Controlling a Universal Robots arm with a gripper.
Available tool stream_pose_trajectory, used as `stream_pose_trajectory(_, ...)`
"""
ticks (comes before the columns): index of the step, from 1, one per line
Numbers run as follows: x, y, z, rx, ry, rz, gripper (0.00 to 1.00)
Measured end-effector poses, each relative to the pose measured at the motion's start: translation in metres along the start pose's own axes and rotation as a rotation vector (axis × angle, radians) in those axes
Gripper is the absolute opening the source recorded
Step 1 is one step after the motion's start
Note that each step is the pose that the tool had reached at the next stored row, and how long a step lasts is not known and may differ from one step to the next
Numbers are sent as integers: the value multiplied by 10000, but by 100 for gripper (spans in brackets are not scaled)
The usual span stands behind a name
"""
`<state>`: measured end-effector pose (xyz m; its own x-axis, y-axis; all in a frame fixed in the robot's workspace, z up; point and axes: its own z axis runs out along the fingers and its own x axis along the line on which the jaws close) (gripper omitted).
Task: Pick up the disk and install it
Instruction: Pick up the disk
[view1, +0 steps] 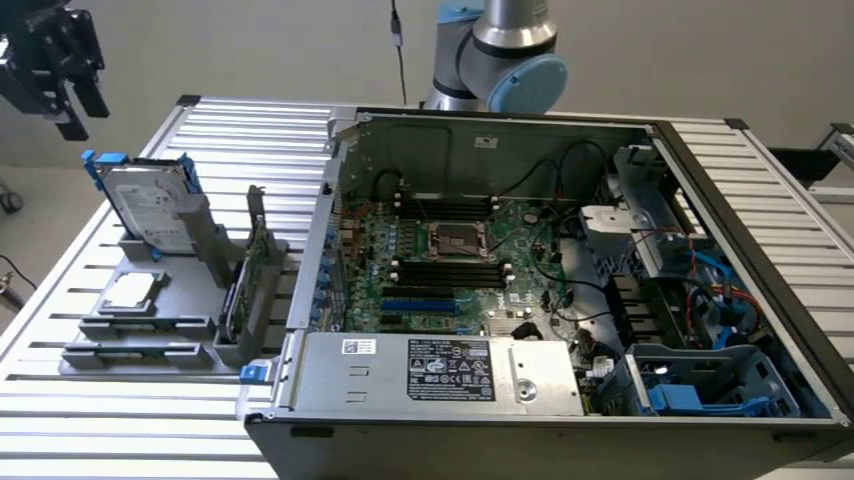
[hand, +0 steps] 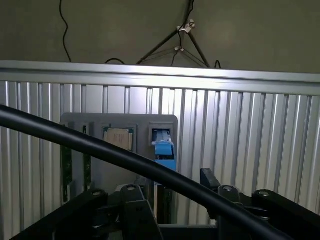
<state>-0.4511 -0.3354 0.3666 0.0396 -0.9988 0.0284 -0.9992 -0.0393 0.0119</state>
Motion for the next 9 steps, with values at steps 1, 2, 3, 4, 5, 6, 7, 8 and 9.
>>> stream_pose_trajectory(1, 34, 2, 2, 1, -22, 1, 54)
stream_pose_trajectory(2, 71, 3, 7, 4, -47, 0, 54)
stream_pose_trajectory(3, 106, 4, 16, 7, -71, -1, 54)
stream_pose_trajectory(4, 129, 5, 26, 10, -84, -4, 54)
stream_pose_trajectory(5, 143, 4, 37, 13, -89, -8, 54)
stream_pose_trajectory(6, 150, 2, 51, 21, -92, -14, 54)
stream_pose_trajectory(7, 153, -4, 63, 27, -90, -21, 54)
stream_pose_trajectory(8, 155, -12, 75, 37, -90, -29, 54)
stream_pose_trajectory(9, 155, -24, 88, 50, -89, -39, 54)
